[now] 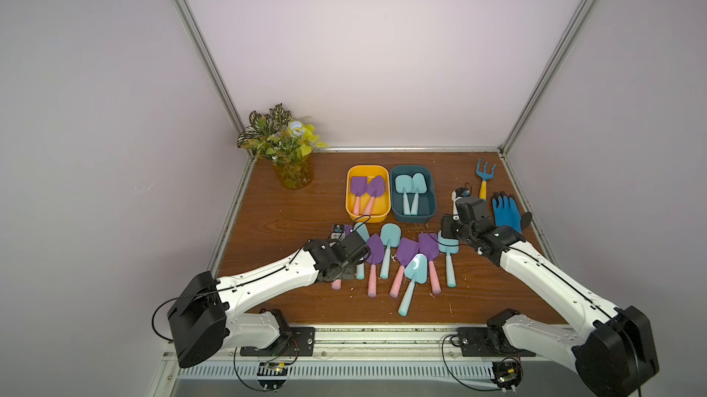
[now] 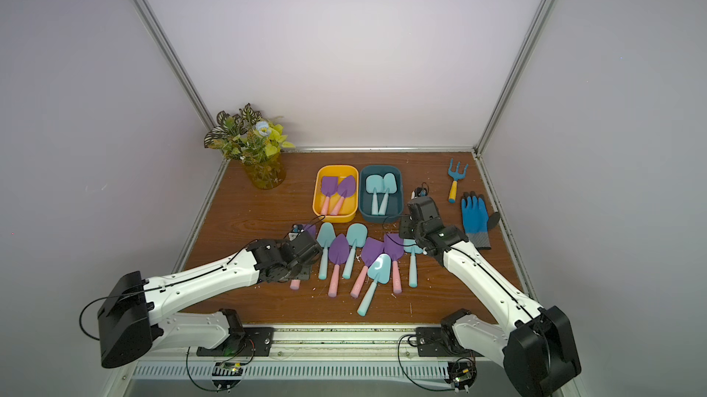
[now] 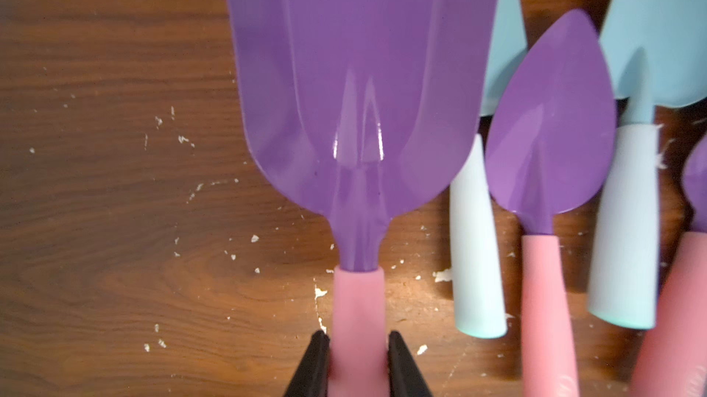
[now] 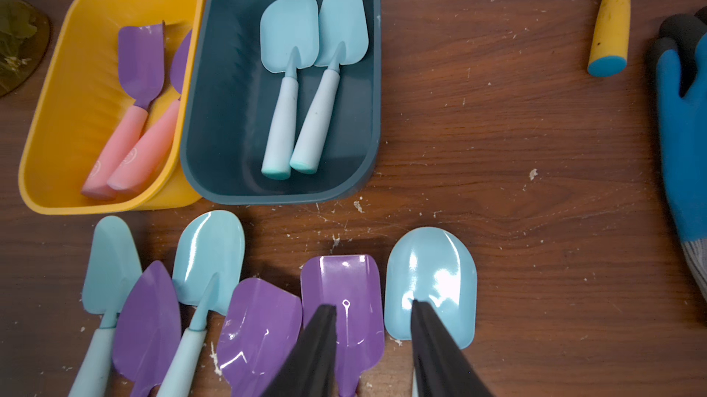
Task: Sort the small shovels by color and place them into the storage box
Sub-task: Pick up the shovel from the center of the board, then place the shovel in the storage box.
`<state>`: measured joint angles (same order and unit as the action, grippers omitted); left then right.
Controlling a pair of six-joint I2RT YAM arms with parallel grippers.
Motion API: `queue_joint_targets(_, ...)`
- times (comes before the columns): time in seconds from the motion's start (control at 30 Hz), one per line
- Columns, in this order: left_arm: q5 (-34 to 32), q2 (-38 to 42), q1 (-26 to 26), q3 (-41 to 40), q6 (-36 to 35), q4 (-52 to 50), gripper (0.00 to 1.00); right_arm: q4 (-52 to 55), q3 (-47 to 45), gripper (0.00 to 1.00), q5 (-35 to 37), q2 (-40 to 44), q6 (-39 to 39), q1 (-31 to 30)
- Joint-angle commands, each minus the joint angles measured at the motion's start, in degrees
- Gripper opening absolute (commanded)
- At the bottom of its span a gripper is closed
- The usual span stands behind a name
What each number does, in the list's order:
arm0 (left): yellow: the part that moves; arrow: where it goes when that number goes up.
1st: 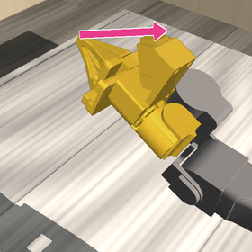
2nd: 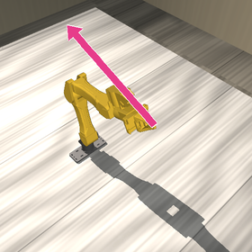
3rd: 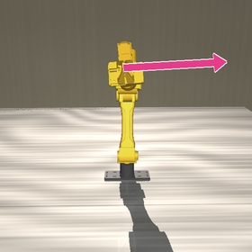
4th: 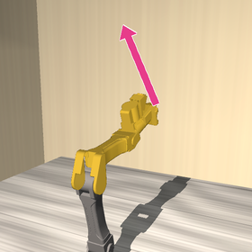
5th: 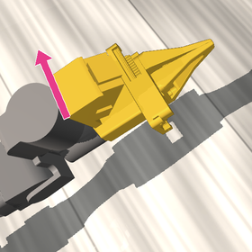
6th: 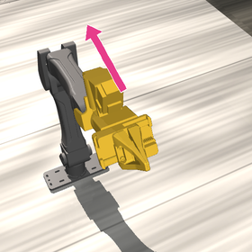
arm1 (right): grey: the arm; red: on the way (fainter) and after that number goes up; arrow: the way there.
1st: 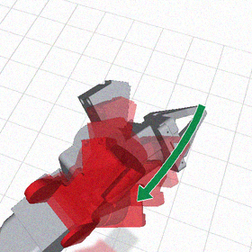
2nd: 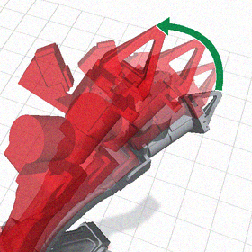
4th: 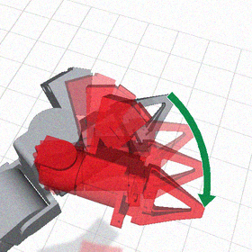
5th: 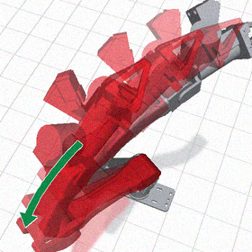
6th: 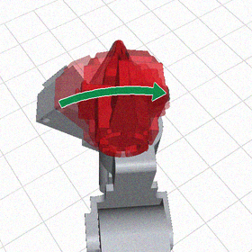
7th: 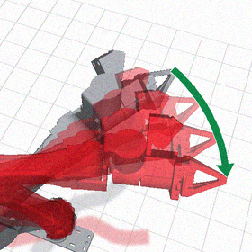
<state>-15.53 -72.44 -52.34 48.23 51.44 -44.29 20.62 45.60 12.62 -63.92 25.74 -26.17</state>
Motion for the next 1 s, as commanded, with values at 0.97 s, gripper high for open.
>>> queue_joint_targets(0.97,-2.82,-39.13,14.37,56.97,-27.08,-2.2,0.0,0.82,-3.61,0.39,-1.37,8.36,3.19,0.18)
